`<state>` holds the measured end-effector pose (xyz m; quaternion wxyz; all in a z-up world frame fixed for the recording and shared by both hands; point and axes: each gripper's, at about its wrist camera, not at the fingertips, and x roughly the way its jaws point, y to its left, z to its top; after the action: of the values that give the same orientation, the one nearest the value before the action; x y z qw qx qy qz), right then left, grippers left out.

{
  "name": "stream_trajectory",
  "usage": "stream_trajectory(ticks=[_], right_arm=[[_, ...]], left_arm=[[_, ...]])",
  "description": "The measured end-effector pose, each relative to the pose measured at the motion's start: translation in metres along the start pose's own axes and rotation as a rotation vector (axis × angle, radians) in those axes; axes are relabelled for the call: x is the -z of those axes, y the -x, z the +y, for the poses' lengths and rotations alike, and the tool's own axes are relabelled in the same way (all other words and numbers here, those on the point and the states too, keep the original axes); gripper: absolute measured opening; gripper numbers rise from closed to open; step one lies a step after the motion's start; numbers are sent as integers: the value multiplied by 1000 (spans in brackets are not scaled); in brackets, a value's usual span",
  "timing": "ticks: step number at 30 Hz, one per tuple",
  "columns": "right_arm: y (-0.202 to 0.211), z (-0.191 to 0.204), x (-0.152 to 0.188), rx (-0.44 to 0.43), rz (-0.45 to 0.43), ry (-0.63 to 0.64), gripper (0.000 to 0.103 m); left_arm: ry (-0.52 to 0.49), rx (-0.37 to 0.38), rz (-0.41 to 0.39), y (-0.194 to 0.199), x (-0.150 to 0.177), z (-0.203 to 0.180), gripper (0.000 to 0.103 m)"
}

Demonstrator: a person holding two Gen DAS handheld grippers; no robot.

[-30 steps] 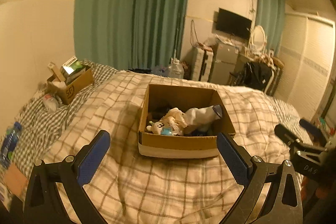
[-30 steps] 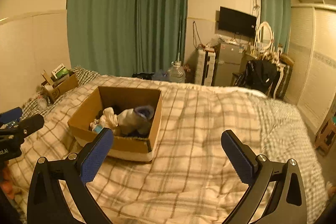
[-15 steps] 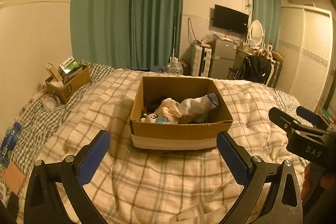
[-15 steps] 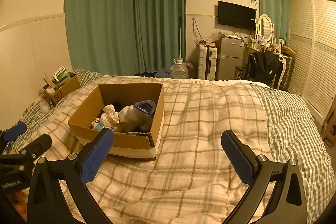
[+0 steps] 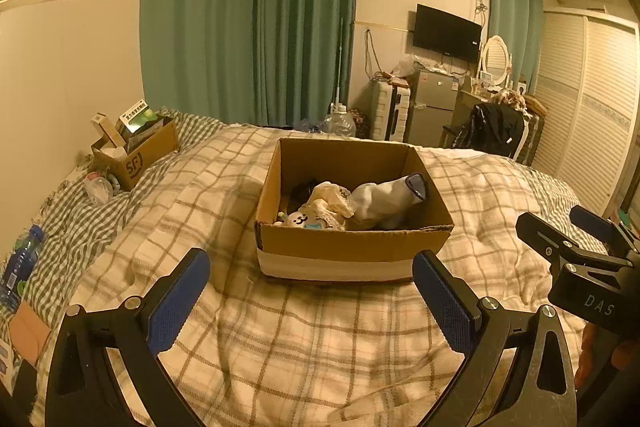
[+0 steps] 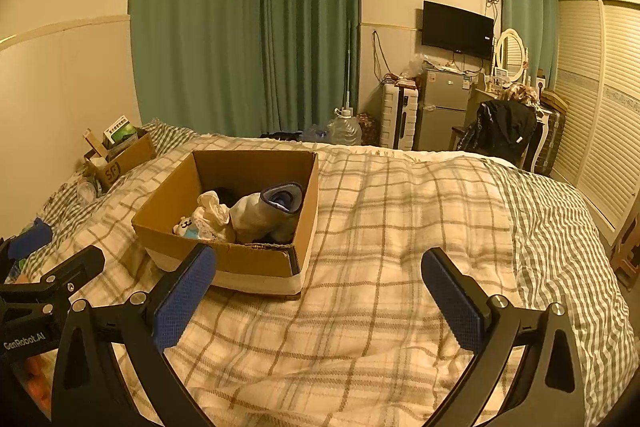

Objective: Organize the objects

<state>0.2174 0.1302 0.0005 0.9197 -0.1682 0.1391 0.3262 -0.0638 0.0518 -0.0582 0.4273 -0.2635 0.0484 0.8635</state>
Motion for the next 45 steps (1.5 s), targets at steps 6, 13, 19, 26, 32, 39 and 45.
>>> stream_trajectory(ticks=[6, 13, 19, 26, 32, 39, 45], right_arm=[[-1, 1, 2, -2, 4, 5, 103], [-1, 2, 3, -3, 6, 5, 103], [-2, 3, 3, -3, 7, 6, 103], [-3, 3, 4, -3, 6, 7, 103], [-4, 3, 5, 0, 3, 8, 103], [-3, 3, 6, 0, 4, 8, 103], [-3, 3, 6, 1, 5, 8, 103]], left_arm=[[3, -6, 3, 0, 0, 1, 103], [3, -3, 2, -1, 0, 2, 103], [0, 3, 4, -2, 0, 3, 103], [-4, 7, 7, -2, 0, 3, 103], [-9, 15, 8, -2, 0, 4, 103], [-6, 13, 3, -2, 1, 6, 103], [-3, 7, 0, -2, 2, 6, 103]])
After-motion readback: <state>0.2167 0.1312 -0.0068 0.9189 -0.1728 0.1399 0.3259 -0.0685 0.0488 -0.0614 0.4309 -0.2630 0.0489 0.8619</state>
